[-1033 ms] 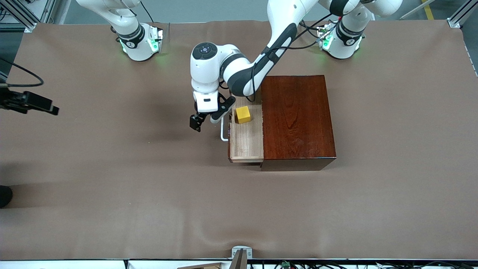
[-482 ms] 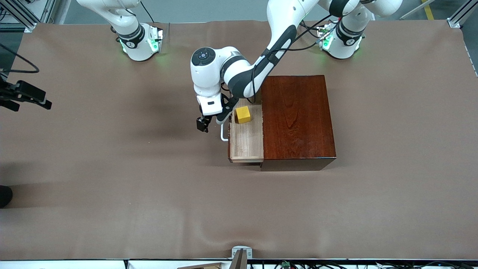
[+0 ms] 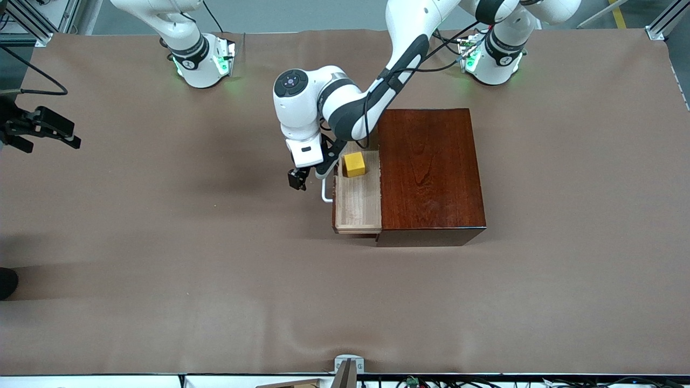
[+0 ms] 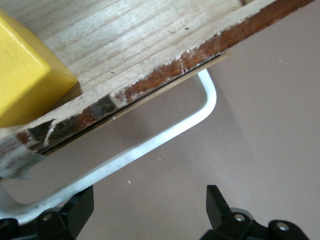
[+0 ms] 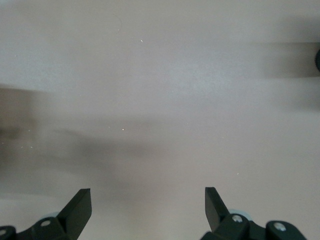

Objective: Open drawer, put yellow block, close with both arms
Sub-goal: 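Push the drawer into the box with the left gripper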

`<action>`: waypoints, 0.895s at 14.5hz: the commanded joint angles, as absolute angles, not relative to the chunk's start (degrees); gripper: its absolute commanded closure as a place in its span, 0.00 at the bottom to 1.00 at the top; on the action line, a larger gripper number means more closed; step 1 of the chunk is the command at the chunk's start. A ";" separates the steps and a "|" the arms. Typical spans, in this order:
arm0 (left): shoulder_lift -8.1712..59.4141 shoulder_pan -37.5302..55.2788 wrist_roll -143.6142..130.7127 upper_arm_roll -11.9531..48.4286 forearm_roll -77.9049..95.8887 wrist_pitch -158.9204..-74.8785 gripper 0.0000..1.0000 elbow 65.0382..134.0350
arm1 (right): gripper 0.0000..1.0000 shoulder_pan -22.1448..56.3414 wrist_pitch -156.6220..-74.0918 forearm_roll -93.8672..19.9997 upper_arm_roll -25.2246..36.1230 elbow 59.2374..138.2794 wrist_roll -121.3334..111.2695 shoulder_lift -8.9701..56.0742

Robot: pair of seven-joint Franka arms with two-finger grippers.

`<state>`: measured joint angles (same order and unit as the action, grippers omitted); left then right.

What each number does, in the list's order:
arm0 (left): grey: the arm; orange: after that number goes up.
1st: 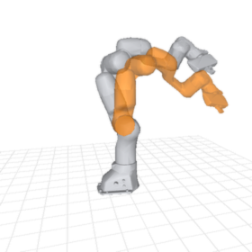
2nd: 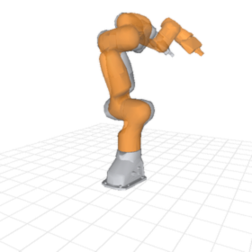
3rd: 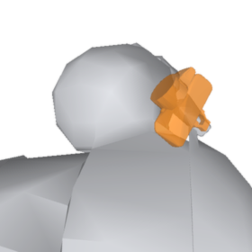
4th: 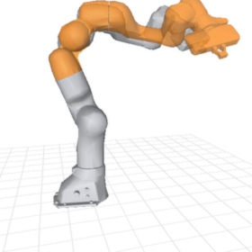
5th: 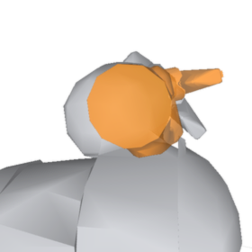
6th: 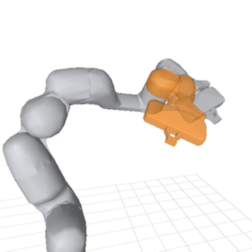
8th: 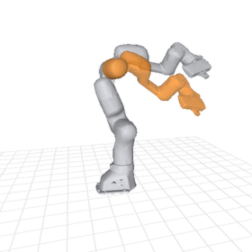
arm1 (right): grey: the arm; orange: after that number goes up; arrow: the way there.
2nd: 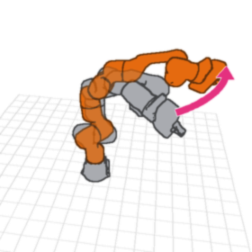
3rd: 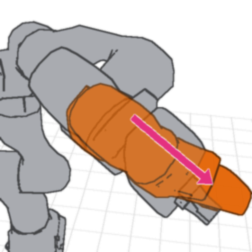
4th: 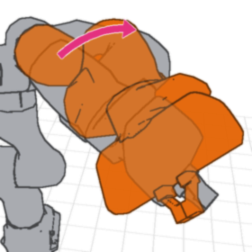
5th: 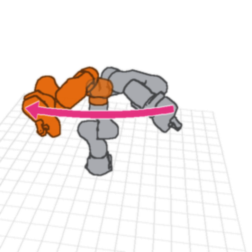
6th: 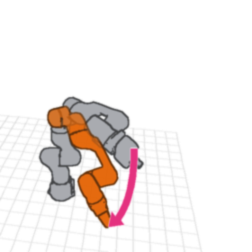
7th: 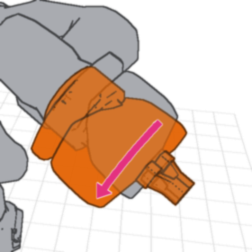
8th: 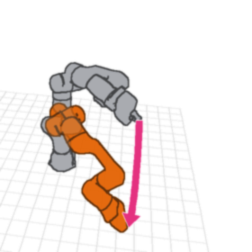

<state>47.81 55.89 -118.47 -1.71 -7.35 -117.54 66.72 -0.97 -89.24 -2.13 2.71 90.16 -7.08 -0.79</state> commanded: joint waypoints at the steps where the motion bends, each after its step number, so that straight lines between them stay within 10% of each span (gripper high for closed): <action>1: 46.76 55.81 -118.92 -3.86 -10.02 -107.69 0.00 67.41 | 0.00 -1.23 -89.82 -1.41 2.46 91.06 -7.56 -2.11; 13: 47.11 54.58 -119.53 -5.19 -10.02 -98.88 0.00 68.99 | 0.00 -0.26 -89.82 -0.26 2.29 90.00 -7.29 -1.85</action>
